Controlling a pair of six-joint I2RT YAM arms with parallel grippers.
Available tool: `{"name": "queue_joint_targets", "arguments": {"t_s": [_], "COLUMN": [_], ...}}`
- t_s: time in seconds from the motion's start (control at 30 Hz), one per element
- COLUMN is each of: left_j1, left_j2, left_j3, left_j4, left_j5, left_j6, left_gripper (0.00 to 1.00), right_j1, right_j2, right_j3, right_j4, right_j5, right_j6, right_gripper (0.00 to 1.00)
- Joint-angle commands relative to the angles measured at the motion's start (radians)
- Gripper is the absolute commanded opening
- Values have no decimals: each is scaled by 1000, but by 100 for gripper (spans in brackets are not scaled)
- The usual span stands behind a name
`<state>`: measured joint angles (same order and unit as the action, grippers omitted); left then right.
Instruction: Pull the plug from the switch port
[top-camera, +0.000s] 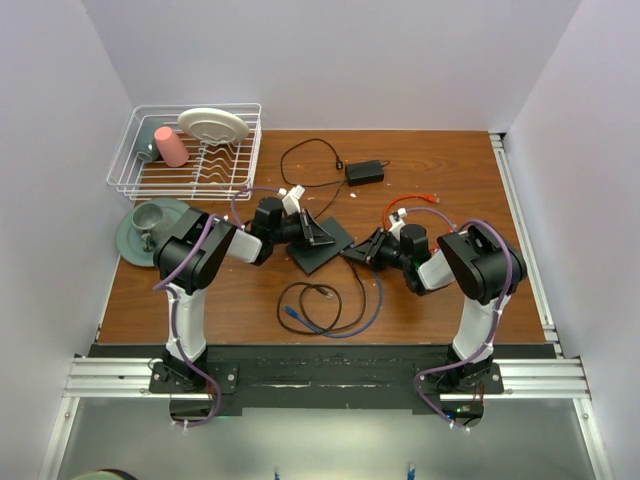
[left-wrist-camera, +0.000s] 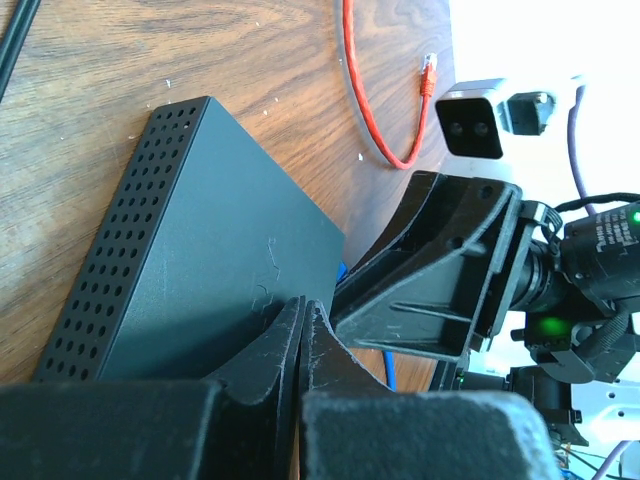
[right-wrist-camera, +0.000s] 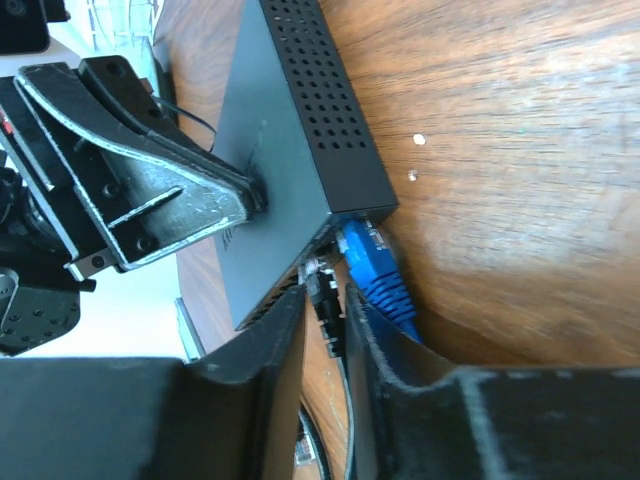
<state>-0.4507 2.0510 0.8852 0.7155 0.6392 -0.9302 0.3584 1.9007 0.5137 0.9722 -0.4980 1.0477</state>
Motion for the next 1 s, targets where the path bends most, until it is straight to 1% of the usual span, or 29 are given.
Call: {"name": "queue_joint_targets", "arguments": {"t_s": [0.0,0.07,0.2,0.27,0.33,0.5,0.53,0.57,0.6,0.67,0.77,0.83,0.97], "left_j1": [4,4,4,4,4,3,3,3,3,3,1,0,-6], "left_j2": [40,41,49,51,46,40,41,43,47,52,55,57,66], "left_j3": [-51,-49,-48,-48,-48,-37,-32,-25,-25,-25,-31,-37,-38], "left_j4": [-182,-182,-172,-165,-146,-114,-117,-119,-120,-114,-111,-113,-125], "left_j5": [-64,-65,-62,-59,-50,-26,-23,-21,-21,-23,-19,-21,-27], "left_j6": [82,82,73,68,57,41,41,41,36,33,33,40,54], "left_gripper": [0,0,0,0,0,0,0,0,0,0,0,0,0], "right_j1": [-6,-6,-7,-10,-12,-13,-12,-12,-13,-12,-13,-12,-12], "right_j2": [47,54,72,80,92,106,109,116,123,127,123,112,89], "right_j3": [19,14,6,3,2,-4,-9,-10,-7,-15,-23,-15,9], "right_j4": [-20,-18,-18,-27,-38,-69,-61,-56,-46,-21,17,30,-15], "right_j5": [56,58,56,58,59,72,62,55,47,32,27,24,38], "right_j6": [11,9,-9,-17,-37,-87,-87,-84,-72,-51,-17,-3,-6], "right_gripper": [20,17,6,3,0,0,4,19,26,36,40,41,40]}}
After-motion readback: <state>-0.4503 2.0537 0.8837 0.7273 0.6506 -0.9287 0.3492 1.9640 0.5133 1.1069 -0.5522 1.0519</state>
